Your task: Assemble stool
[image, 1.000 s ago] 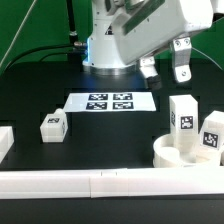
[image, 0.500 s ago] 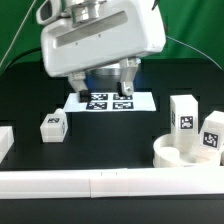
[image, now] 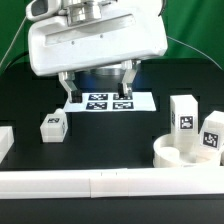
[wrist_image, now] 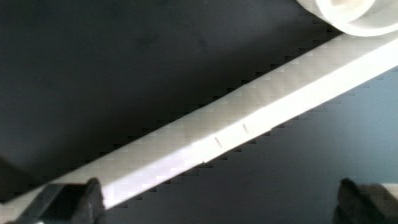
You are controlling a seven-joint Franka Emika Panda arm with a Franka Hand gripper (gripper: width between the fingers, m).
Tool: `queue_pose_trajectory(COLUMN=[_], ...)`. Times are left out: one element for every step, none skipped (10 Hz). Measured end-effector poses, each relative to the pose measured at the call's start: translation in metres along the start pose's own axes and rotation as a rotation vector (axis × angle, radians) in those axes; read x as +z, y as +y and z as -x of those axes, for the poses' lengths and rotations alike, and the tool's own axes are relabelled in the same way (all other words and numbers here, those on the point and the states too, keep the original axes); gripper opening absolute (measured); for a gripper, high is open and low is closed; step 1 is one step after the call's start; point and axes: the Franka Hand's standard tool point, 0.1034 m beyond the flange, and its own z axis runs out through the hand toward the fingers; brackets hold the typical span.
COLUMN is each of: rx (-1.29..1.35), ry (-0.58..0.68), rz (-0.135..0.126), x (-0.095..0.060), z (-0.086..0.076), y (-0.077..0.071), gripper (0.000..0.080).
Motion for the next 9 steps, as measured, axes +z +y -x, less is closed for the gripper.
queue_pose_trajectory(rx=[-0.081,-0.173,-0.217,-0.268,-0.234,-0.231,-0.228,-0.199,-0.194], ry=[-0.018,-0.05,-0.061,-0.081,-0.118,-0.109,-0.118,-0.198,-0.284], rz=[0.015,0.034,0.056,0.073,0.061,0.064,0.06,0.033,0.019], x=[0.005,0.008,0.008,0.012,0.016,0.015,0.016,0.018,0.018], z=[0.005,0.006,0.005,0.009,0.014,0.012,0.014,0.021,0.022], y=[0.018,0.04,0.059,0.078,0.089,0.087,0.085,0.079,0.076], gripper=[0.0649,0.0649,0.0649,0.0649,0.0649,0.0649,0.0649,0.0649,0.0649])
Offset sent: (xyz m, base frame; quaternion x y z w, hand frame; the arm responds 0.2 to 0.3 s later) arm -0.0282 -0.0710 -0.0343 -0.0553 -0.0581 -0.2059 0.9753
